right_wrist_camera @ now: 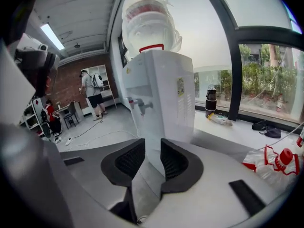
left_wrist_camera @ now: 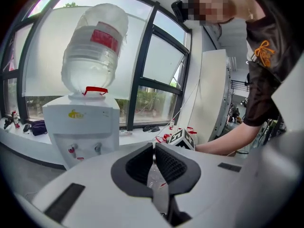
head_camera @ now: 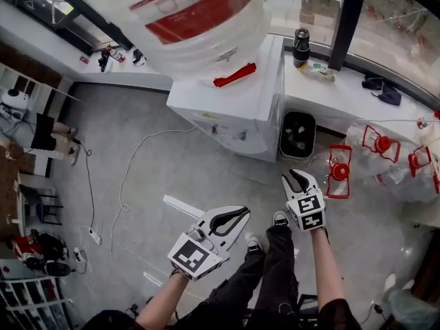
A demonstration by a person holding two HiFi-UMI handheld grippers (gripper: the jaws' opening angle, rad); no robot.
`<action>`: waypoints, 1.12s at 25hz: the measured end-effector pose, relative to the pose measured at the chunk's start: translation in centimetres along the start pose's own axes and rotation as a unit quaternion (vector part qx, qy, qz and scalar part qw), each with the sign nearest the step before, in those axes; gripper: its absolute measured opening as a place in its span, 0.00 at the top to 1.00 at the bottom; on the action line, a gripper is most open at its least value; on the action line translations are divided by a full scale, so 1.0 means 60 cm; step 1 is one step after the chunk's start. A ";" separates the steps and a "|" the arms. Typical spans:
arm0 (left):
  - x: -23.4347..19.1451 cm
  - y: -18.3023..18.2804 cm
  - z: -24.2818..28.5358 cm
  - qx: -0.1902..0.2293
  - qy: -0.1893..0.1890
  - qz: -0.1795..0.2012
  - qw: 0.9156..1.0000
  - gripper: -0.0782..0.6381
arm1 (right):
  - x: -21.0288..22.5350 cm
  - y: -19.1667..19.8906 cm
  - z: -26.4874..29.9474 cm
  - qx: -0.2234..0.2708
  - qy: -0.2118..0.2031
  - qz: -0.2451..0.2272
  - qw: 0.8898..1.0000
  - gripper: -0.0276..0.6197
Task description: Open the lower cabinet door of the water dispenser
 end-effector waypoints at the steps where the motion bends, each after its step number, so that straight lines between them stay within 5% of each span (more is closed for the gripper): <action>1: -0.010 -0.001 0.016 0.002 -0.003 -0.004 1.000 0.85 | 0.007 0.006 0.018 0.003 -0.001 0.000 1.000 0.78; 10: -0.116 0.023 0.138 0.009 -0.034 -0.014 0.999 0.85 | 0.049 0.093 0.193 0.003 -0.045 -0.009 0.999 0.66; 19: -0.232 0.155 0.211 0.005 -0.046 -0.006 0.999 0.85 | 0.058 0.235 0.360 -0.019 -0.049 -0.053 0.997 0.59; 28: -0.287 0.249 0.263 -0.010 -0.029 0.021 0.999 0.85 | 0.062 0.303 0.447 -0.012 -0.064 -0.070 0.995 0.53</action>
Point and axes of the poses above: the fingertips, and each gripper's own axes: z forward along the fingers, x to its right, y out of its underside, the point moved 8 cm from there along -z, backward along the fingers, and after that the axes turned 14 degrees about -z, right-handed, at the moved point
